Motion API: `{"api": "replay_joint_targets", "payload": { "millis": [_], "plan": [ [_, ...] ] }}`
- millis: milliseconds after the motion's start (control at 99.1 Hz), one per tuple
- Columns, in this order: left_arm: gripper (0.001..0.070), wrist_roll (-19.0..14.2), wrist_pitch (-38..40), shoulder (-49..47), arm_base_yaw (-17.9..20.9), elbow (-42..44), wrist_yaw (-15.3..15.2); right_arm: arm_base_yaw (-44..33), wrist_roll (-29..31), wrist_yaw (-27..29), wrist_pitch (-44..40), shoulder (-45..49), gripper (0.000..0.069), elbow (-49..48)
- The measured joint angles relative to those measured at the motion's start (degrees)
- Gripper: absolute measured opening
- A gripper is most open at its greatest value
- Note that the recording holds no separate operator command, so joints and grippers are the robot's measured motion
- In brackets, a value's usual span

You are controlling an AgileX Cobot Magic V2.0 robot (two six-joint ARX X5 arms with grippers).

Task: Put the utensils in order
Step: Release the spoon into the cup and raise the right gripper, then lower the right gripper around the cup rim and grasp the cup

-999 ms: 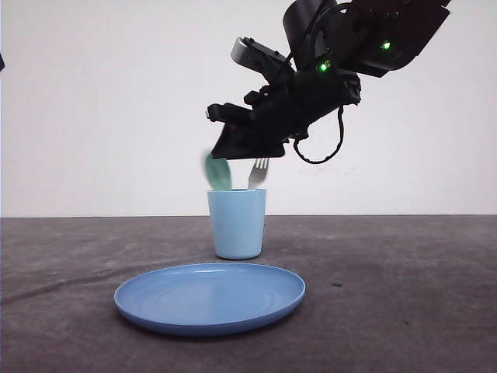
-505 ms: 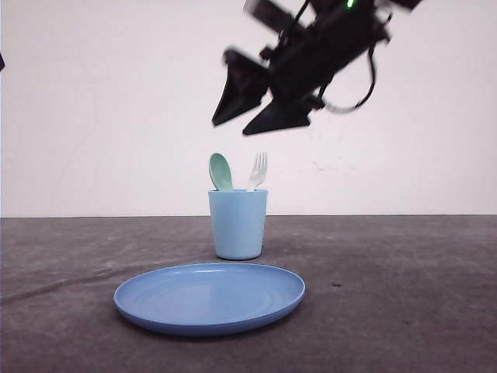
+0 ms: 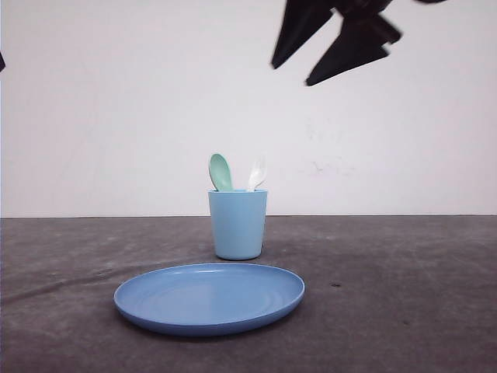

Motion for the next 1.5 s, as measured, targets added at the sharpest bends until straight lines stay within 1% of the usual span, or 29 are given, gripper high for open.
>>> {"api": "replay_joint_targets", "payload": {
  "millis": [71,202,454,505,606,777,1009,1090,1302,1373,1504],
  "plan": [
    [0.0297,0.02,0.00,0.00,0.00,0.00,-0.02,-0.11,0.13,1.25,-0.96,-1.18,0.0381,-0.13],
    [0.0297,0.02,-0.02,0.00,0.00,0.00,-0.04,-0.09,0.17,1.22,-0.57,-3.69,0.0381,-2.51],
    [0.0297,0.02,-0.04,0.00,0.00,0.00,-0.09,-0.70,0.37,1.22,5.09,-4.33,0.0388,-11.21],
    [0.0297,0.02,-0.04,0.00,0.00,0.00,-0.13,-0.79,0.39,1.22,7.28,-4.33,0.0420,-13.16],
    [0.0297,0.02,-0.04,0.00,0.00,0.00,-0.11,-0.90,1.05,1.25,12.15,-4.33,0.0532,-17.55],
    [0.0297,0.02,-0.04,0.00,0.00,0.00,-0.13,-0.87,2.21,0.92,18.73,-3.93,0.0680,-24.70],
    [0.0297,0.02,0.00,0.00,0.00,0.00,-0.13,-0.85,2.58,0.81,24.68,1.38,0.0681,-25.97],
    [0.0297,0.02,-0.02,0.00,0.00,0.00,-0.13,-0.85,2.58,0.48,28.35,4.17,0.0681,-25.97],
    [0.0297,0.02,0.00,0.00,0.00,0.00,-0.13,-0.85,2.58,-2.84,40.28,13.22,0.0681,-25.83],
    [0.0297,0.02,0.00,0.00,0.00,0.00,-0.13,-0.83,2.58,-3.34,42.10,16.20,0.0681,-24.48],
    [0.0297,0.02,0.00,0.00,0.00,0.00,-0.13,-0.85,2.56,-4.13,43.04,21.16,0.0681,-19.43]
  ]
}}
